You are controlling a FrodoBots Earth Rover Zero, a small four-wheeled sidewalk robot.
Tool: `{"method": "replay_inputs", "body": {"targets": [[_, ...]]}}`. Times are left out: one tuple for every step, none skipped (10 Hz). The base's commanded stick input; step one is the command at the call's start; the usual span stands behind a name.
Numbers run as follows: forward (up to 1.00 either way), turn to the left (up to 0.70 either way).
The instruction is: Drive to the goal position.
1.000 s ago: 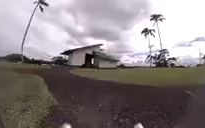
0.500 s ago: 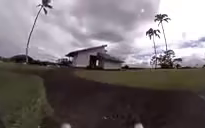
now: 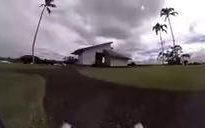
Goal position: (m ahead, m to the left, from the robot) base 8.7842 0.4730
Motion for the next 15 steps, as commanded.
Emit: {"method": "replay_inputs", "body": {"targets": [[0.70, 0.20], [0.70, 0.00], [0.70, 0.00], [0.70, 0.00], [0.70, 0.22], [0.70, 0.35], [0.70, 0.35], [0.70, 0.35], [0.70, 0.35], [0.70, 0.35], [0.70, 0.35], [0.70, 0.35], [0.70, 0.35], [0.70, 0.35], [0.70, 0.35]]}}
